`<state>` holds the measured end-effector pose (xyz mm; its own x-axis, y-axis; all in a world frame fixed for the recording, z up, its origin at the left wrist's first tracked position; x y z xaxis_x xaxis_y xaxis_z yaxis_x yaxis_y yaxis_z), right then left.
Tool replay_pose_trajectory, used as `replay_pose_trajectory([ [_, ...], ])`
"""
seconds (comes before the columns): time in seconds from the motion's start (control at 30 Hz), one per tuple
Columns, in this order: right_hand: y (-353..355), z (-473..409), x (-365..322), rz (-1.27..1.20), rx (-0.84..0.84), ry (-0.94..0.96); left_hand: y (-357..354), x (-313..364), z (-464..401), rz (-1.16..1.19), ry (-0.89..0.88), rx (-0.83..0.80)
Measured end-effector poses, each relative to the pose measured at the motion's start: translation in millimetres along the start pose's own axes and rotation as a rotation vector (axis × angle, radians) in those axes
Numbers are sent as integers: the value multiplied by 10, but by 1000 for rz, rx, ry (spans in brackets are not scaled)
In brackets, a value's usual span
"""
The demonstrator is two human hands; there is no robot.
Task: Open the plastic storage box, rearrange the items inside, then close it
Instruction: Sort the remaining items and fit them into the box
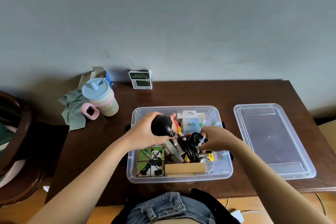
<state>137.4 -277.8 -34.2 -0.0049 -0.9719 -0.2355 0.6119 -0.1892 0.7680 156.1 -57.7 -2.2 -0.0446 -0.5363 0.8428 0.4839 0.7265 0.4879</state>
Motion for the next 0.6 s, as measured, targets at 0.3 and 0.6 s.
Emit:
replay_pose_trajectory([
  [0.3, -155, -26, -347, -181, -5, 138, 73, 45, 187, 3, -95, 98],
  [0.6, -276, -8, -361, -296, 72, 97, 190, 56, 243, -17, -130, 249],
])
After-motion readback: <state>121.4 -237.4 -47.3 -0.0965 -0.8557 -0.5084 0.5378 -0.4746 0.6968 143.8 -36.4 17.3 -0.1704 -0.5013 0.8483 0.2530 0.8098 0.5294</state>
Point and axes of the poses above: each hand's wrist, its own z-axis away from the middle knuckle, its own y-axis out of the back of the hand, x = y × z, the point moved 7 cm from there along -z, towards the middle knuckle, and after that the axes turned 1 degree about x, right-handed, at the moved point
